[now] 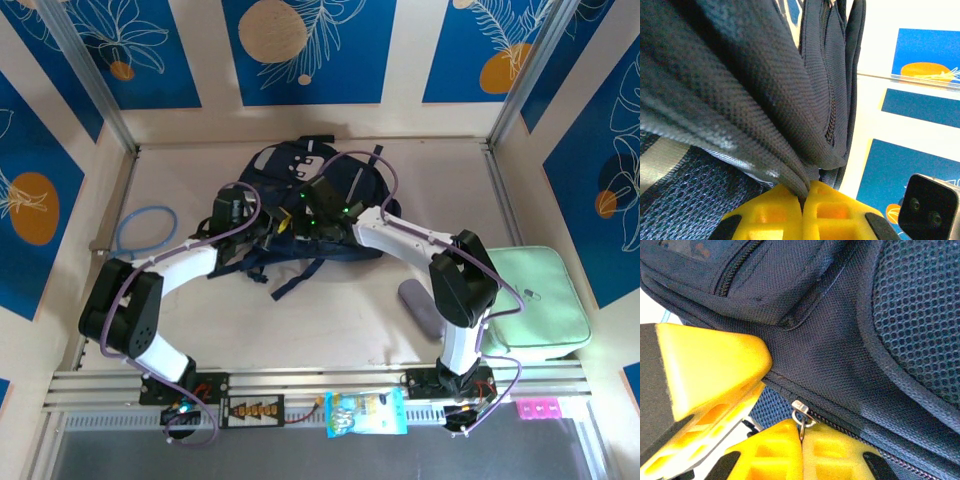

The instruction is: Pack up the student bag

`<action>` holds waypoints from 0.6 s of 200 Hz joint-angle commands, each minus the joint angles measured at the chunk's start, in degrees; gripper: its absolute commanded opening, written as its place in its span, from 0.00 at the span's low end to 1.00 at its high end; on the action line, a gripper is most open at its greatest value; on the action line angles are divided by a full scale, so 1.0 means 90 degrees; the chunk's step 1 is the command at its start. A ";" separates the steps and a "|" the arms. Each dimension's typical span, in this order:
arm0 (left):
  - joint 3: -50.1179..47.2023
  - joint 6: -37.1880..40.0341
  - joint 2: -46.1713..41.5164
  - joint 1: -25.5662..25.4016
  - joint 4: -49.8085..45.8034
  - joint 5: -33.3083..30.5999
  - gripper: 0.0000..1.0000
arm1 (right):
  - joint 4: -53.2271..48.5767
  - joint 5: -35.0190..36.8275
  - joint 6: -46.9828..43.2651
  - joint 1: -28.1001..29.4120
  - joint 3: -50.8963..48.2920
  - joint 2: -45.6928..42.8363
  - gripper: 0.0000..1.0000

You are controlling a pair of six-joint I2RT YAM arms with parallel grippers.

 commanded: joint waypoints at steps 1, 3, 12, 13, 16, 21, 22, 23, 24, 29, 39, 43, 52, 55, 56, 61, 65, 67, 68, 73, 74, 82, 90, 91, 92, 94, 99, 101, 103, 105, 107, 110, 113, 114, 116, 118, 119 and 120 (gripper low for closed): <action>0.0048 0.0182 0.0085 -0.0085 0.0395 0.0177 0.00 | -0.0567 -0.0476 -0.0046 -0.0017 0.0172 -0.0239 0.04; 0.0048 0.0185 0.0086 -0.0085 0.0394 0.0176 0.00 | -0.0609 -0.0461 -0.0043 -0.0017 0.0172 -0.0251 0.04; 0.0047 0.0221 0.0086 -0.0067 0.0370 0.0162 0.00 | -0.0781 -0.0382 -0.0023 -0.0046 0.0162 -0.0287 0.04; 0.0043 0.0223 0.0081 -0.0066 0.0367 0.0156 0.00 | -0.0803 -0.0373 -0.0023 -0.0051 0.0160 -0.0290 0.04; 0.0034 0.0229 0.0085 -0.0062 0.0360 0.0149 0.00 | -0.0853 -0.0340 -0.0015 -0.0063 0.0137 -0.0301 0.04; 0.0038 0.0246 0.0083 -0.0051 0.0342 0.0149 0.00 | -0.0938 -0.0277 -0.0005 -0.0071 0.0117 -0.0338 0.04; 0.0039 0.0250 0.0084 -0.0049 0.0334 0.0149 0.00 | -0.0955 -0.0262 -0.0004 -0.0073 0.0114 -0.0345 0.04; 0.0039 0.0252 0.0085 -0.0047 0.0329 0.0140 0.00 | -0.0973 -0.0250 -0.0003 -0.0074 0.0102 -0.0349 0.04; 0.0034 0.0253 0.0080 -0.0052 0.0327 0.0135 0.00 | -0.0987 -0.0224 -0.0003 -0.0075 0.0096 -0.0350 0.04; 0.0029 0.0265 0.0071 -0.0036 0.0318 0.0138 0.00 | -0.1066 -0.0156 -0.0002 -0.0091 0.0057 -0.0398 0.04; 0.0004 0.0296 0.0047 0.0010 0.0277 0.0121 0.00 | -0.1230 -0.0057 -0.0023 -0.0114 -0.0040 -0.0483 0.04; 0.0009 0.0311 0.0037 0.0026 0.0262 0.0103 0.00 | -0.1274 -0.0019 -0.0036 -0.0129 -0.0101 -0.0521 0.04; 0.0000 0.0368 0.0000 0.0070 0.0206 0.0099 0.00 | -0.1365 0.0057 -0.0077 -0.0161 -0.0258 -0.0637 0.04; -0.0005 0.0388 -0.0011 0.0073 0.0192 0.0099 0.00 | -0.1397 0.0077 -0.0096 -0.0172 -0.0306 -0.0670 0.04; -0.0008 0.0394 -0.0016 0.0077 0.0180 0.0100 0.00 | -0.1409 0.0086 -0.0103 -0.0178 -0.0327 -0.0682 0.04; -0.0003 0.0430 -0.0036 0.0096 0.0129 0.0099 0.00 | -0.1465 0.0138 -0.0133 -0.0200 -0.0422 -0.0749 0.05; -0.0005 0.0455 -0.0050 0.0109 0.0089 0.0092 0.00 | -0.1494 0.0191 -0.0169 -0.0219 -0.0508 -0.0794 0.05; -0.0002 0.0475 -0.0063 0.0117 0.0078 0.0084 0.00 | -0.1508 0.0224 -0.0183 -0.0229 -0.0538 -0.0812 0.05; -0.0001 0.0487 -0.0067 0.0118 0.0070 0.0088 0.00 | -0.1518 0.0237 -0.0191 -0.0230 -0.0565 -0.0826 0.05; 0.0000 0.0517 -0.0087 0.0133 0.0037 0.0082 0.00 | -0.1562 0.0348 -0.0232 -0.0250 -0.0664 -0.0872 0.05; 0.0000 0.0522 -0.0093 0.0136 0.0029 0.0082 0.00 | -0.1575 0.0372 -0.0244 -0.0256 -0.0682 -0.0881 0.05; -0.0008 0.0559 -0.0117 0.0149 -0.0012 0.0073 0.00 | -0.1663 0.0568 -0.0297 -0.0284 -0.0810 -0.0927 0.06; -0.0020 0.0577 -0.0136 0.0159 -0.0019 0.0080 0.00 | -0.1780 0.0732 -0.0323 -0.0335 -0.0898 -0.0948 0.06; -0.0025 0.0581 -0.0138 0.0159 -0.0018 0.0076 0.00 | -0.1791 0.0750 -0.0333 -0.0342 -0.0907 -0.0953 0.06; -0.0022 0.0584 -0.0143 0.0164 -0.0017 0.0079 0.00 | -0.1801 0.0764 -0.0339 -0.0351 -0.0916 -0.0950 0.06; -0.0025 0.0583 -0.0147 0.0167 -0.0017 0.0081 0.00 | -0.1814 0.0801 -0.0340 -0.0362 -0.0937 -0.0951 0.06; -0.0034 0.0590 -0.0157 0.0164 -0.0017 0.0081 0.00 | -0.1839 0.0881 -0.0356 -0.0378 -0.0987 -0.0958 0.06; -0.0038 0.0599 -0.0158 0.0165 -0.0019 0.0081 0.00 | -0.1845 0.0909 -0.0355 -0.0390 -0.1007 -0.0958 0.06; -0.0044 0.0599 -0.0163 0.0165 -0.0017 0.0081 0.00 | -0.1849 0.0940 -0.0362 -0.0396 -0.1019 -0.0960 0.07; -0.0040 0.0604 -0.0165 0.0168 -0.0017 0.0074 0.00 | -0.1848 0.0970 -0.0363 -0.0407 -0.1034 -0.0966 0.07; -0.0040 0.0605 -0.0162 0.0168 -0.0022 0.0080 0.00 | -0.1852 0.0992 -0.0371 -0.0415 -0.1048 -0.0957 0.07; -0.0039 0.0604 -0.0168 0.0169 -0.0020 0.0081 0.00 | -0.1859 0.1013 -0.0378 -0.0423 -0.1043 -0.0950 0.07; -0.0048 0.0603 -0.0165 0.0169 -0.0022 0.0089 0.00 | -0.1855 0.1034 -0.0385 -0.0432 -0.1044 -0.0948 0.08; -0.0048 0.0604 -0.0166 0.0174 -0.0024 0.0090 0.00 | -0.1853 0.1038 -0.0389 -0.0434 -0.1043 -0.0948 0.08; -0.0054 0.0605 -0.0168 0.0165 -0.0016 0.0091 0.00 | -0.1851 0.1041 -0.0397 -0.0436 -0.1035 -0.0946 0.08; -0.0050 0.0605 -0.0168 0.0163 -0.0009 0.0098 0.00 | -0.1841 0.1046 -0.0401 -0.0434 -0.1028 -0.0940 0.09; -0.0050 0.0601 -0.0168 0.0166 -0.0008 0.0100 0.00 | -0.1836 0.1049 -0.0407 -0.0436 -0.1026 -0.0934 0.09; -0.0044 0.0603 -0.0168 0.0167 -0.0003 0.0100 0.00 | -0.1834 0.1050 -0.0410 -0.0436 -0.1019 -0.0936 0.09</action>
